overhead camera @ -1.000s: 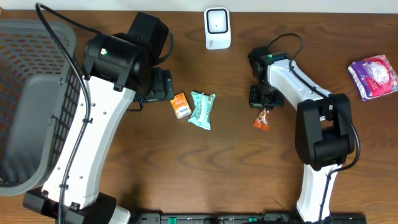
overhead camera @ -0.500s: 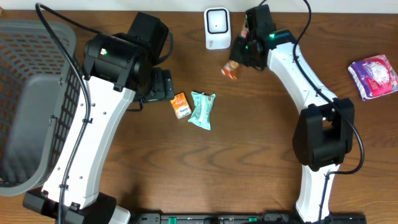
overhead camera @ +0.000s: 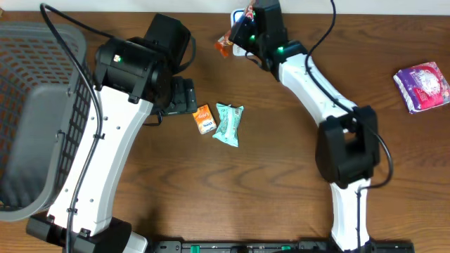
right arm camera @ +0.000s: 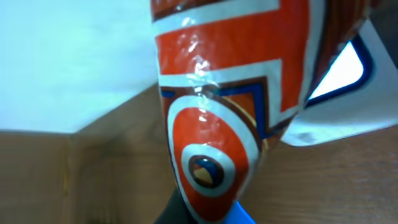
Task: Scan the item barcode
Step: 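Regrasp the chocolate bar and hold it under the white scanner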
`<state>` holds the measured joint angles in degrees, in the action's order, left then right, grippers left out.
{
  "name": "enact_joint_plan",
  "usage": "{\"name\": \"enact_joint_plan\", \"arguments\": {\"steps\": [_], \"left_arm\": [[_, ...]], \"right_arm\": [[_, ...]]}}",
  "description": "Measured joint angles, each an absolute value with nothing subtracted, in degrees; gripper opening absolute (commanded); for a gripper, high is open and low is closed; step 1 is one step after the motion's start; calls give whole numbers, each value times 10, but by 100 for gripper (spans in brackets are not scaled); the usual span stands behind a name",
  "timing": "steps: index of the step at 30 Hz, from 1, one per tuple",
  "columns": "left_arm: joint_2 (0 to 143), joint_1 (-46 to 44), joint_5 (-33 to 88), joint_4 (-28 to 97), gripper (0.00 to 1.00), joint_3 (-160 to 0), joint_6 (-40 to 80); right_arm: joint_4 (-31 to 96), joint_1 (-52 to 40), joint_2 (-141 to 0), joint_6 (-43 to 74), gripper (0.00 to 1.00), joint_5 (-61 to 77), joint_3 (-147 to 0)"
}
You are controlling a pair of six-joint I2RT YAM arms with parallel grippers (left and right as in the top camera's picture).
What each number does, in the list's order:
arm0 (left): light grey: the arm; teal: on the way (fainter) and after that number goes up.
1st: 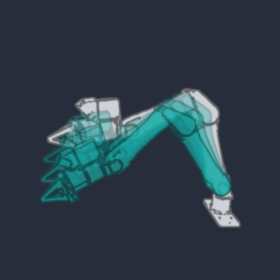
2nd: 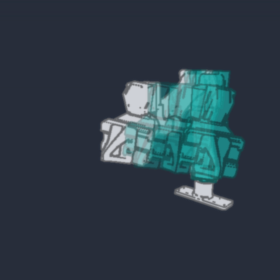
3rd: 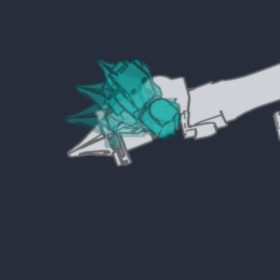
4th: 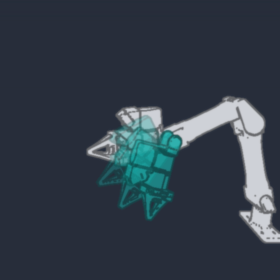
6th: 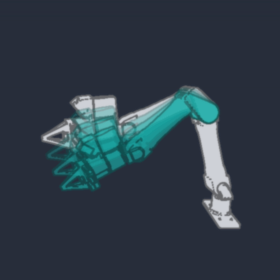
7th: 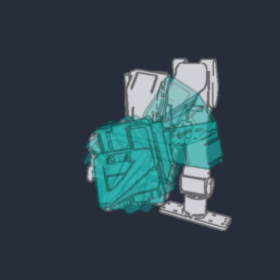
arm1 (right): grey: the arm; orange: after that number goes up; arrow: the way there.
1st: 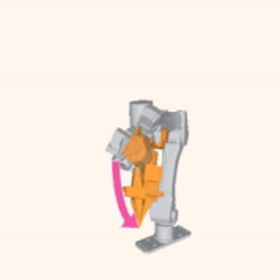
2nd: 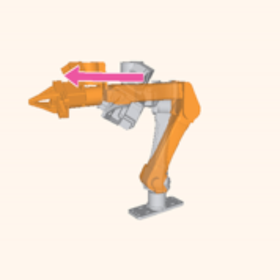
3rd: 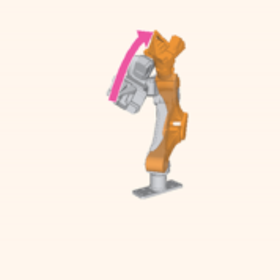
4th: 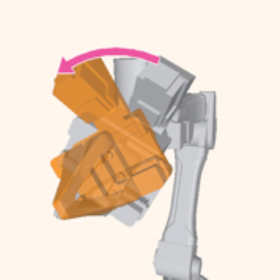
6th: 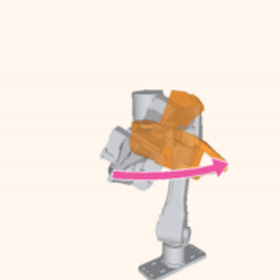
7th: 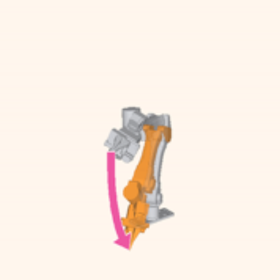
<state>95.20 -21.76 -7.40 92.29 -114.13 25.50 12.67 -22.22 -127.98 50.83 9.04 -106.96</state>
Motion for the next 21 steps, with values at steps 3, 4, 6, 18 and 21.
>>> {"name": "enact_joint_plan", "arguments": {"steps": [3,4,6,18,21], "left_arm": [[952,-218,-74,923,98,-1141,255],[952,-218,-74,923,98,-1141,255],[952,-218,-74,923,98,-1141,255],[952,-218,-74,923,98,-1141,255],[952,-218,-74,923,98,-1141,255]], "right_arm": [[133,-214,-1324,523,1,91,-1095],[139,-211,-1338,526,1,94,-1106],[155,-206,-1366,531,1,102,-1129],[293,-197,-1384,494,1,117,-1238],[370,-185,-1384,474,1,122,-1287]]}}
